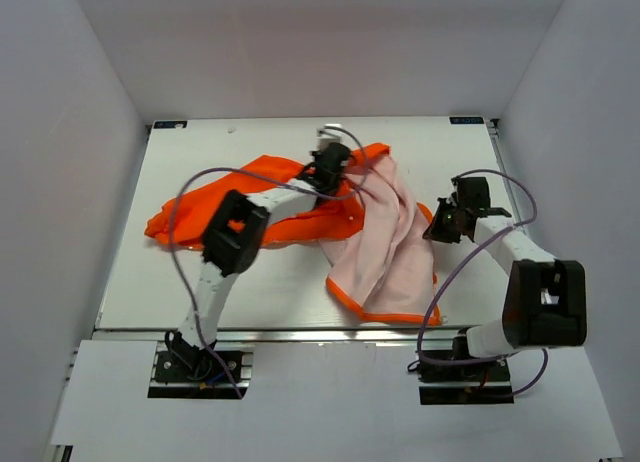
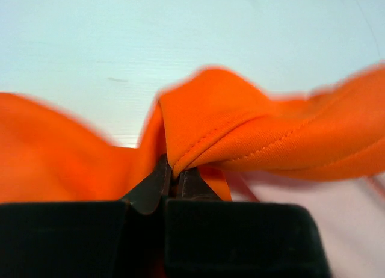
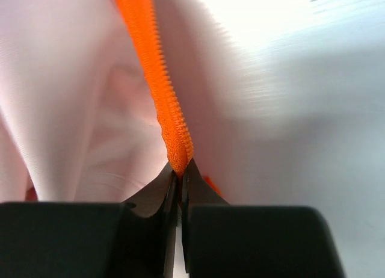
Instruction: Zip up the jacket
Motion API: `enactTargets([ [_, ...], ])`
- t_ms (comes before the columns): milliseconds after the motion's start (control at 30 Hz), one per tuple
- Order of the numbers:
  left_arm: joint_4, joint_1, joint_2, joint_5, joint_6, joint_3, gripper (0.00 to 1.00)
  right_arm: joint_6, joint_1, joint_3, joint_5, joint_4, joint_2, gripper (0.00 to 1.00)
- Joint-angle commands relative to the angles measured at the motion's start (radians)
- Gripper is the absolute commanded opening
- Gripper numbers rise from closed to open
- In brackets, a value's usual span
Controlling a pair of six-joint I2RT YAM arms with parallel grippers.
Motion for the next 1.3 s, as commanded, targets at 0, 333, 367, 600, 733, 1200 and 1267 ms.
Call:
enactTargets([
  [0,0.086,0.153,-0.418,-0.088,-0.139,-0.193,0.00,0.038,-0.014,0.064,0.211,-0.087,-0.076,0.00],
  [333,-0.458,0.233,-1.046,-0.234,-0.401,-0.744,0.00,0.009,-0.018,-0.025,0.021,-0.066,-0.275,0.00],
  [367,-0.497,0.233,-1.071,-0.217,-0.418,-0.770,0.00,0.010,-0.018,-0.034,0.030,-0.066,-0.285,0.00],
  [600,-0.627,0.233,-1.199,-0.106,-0.469,-0.823,0.00,-0.016,-0.018,-0.065,-0.009,-0.025,-0.363,0.00],
  [733,-0.568,0.233,-1.212,-0.022,-0.422,-0.826,0.00,-0.074,0.003,-0.059,-0.078,-0.017,-0.363,0.23],
  [1200,-0.451,0.233,-1.203,0.110,-0.260,-0.745,0.00,-0.549,0.512,0.192,0.059,0.006,-0.267,0.65],
  [1267,-0.454,0.233,-1.202,0.109,-0.254,-0.731,0.00,-0.596,0.549,0.237,0.142,-0.041,-0.228,0.71],
])
